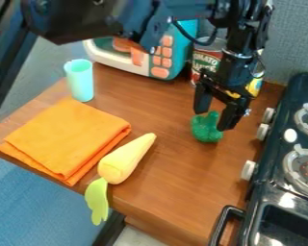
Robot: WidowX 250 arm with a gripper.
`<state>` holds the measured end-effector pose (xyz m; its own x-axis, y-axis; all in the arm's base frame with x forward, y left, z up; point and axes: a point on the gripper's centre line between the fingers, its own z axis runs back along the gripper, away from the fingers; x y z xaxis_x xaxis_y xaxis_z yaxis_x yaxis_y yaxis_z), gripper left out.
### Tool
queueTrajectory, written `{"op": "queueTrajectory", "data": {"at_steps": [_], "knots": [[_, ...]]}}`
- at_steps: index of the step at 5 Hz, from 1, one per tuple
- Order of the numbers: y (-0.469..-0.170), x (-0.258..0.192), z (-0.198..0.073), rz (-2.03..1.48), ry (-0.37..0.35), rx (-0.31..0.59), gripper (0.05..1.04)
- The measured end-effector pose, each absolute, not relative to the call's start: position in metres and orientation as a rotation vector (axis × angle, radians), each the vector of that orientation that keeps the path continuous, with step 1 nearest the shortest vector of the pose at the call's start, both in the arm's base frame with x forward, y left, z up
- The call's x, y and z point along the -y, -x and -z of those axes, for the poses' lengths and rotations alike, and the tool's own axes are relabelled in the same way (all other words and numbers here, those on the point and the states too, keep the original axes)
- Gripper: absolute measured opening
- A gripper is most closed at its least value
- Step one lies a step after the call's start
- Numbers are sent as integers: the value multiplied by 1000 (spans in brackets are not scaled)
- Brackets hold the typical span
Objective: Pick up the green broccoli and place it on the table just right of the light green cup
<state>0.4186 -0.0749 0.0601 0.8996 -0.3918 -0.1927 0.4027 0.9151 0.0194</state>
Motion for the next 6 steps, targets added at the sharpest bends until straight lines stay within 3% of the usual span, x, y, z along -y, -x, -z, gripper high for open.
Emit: {"op": "queueTrajectory", "data": {"at_steps": [1,2,3,5,6], "knots": [[-419,74,-59,387,-68,-189,848],[-419,75,-53,378,-59,-177,554],[-417,77,-51,373,-41,-175,383],[-407,75,-63,353,-4,-150,348],[-409,40,-109,275,37,-33,345]]}}
